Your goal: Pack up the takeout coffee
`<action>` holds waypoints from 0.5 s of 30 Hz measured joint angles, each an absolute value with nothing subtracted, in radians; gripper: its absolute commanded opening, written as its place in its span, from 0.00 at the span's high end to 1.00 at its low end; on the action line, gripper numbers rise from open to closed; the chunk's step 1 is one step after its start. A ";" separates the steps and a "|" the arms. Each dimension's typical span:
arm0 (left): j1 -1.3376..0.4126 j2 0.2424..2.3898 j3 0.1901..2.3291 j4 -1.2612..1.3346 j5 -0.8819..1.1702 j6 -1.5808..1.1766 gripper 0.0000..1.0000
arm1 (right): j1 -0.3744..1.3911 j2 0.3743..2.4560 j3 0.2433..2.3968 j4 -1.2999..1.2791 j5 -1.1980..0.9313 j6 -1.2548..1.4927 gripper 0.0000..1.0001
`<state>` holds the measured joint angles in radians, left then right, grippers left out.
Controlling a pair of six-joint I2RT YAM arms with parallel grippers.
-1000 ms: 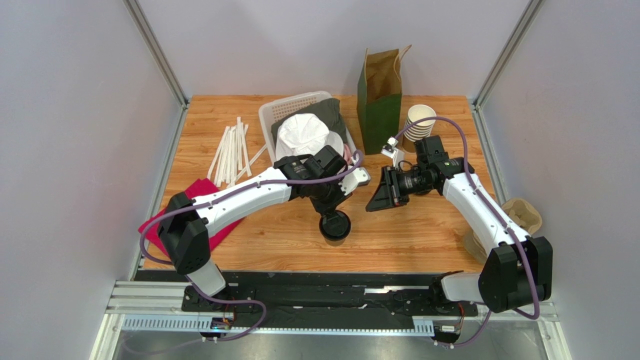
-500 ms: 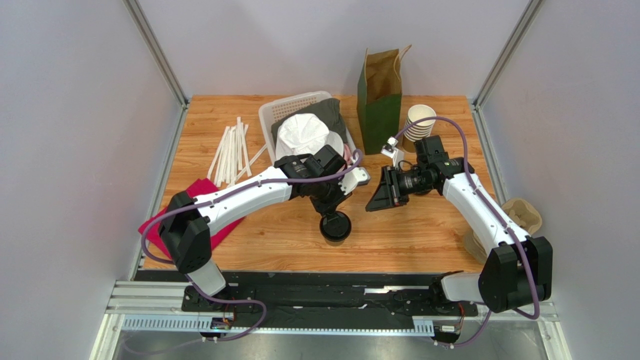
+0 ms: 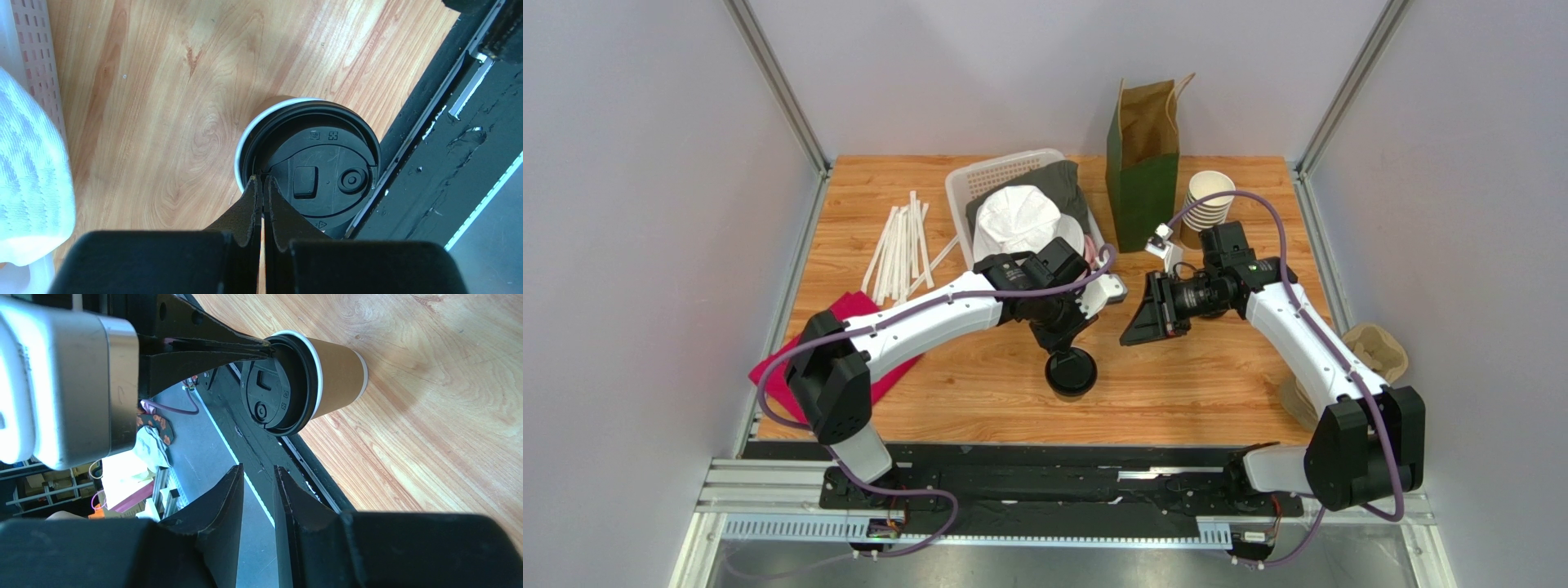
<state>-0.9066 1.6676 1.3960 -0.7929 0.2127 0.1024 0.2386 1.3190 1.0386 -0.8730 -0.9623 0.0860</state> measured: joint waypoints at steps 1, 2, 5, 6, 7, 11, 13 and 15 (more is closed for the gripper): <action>-0.906 1.670 1.396 -0.791 0.211 0.102 1.00 | 0.239 1.319 1.039 -0.873 -0.962 0.086 0.73; -0.905 1.670 1.396 -0.790 0.208 0.102 1.00 | 0.239 1.319 1.039 -0.873 -0.963 0.086 0.73; -0.902 1.670 1.396 -0.786 0.202 0.102 1.00 | 0.239 1.319 1.039 -0.873 -0.963 0.086 0.72; -0.901 1.670 1.396 -0.784 0.200 0.102 1.00 | 0.239 1.319 1.039 -0.873 -0.963 0.086 0.72; -0.901 1.670 1.396 -0.783 0.200 0.102 1.00 | 0.239 1.319 1.039 -0.873 -0.964 0.086 0.72; -0.901 1.673 1.396 -0.782 0.200 0.102 1.00 | 0.239 1.319 1.039 -0.873 -0.964 0.086 0.70; -0.900 1.673 1.396 -0.782 0.201 0.100 0.94 | 0.239 1.319 1.039 -0.873 -0.965 0.086 0.70; -0.900 1.673 1.396 -0.783 0.202 0.097 0.89 | 0.239 1.319 1.039 -0.873 -0.966 0.086 0.69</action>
<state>-0.9005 1.6730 1.3960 -0.7826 0.2020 0.0971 0.2386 1.3193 1.0386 -0.8730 -0.9657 0.0860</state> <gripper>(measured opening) 0.045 0.298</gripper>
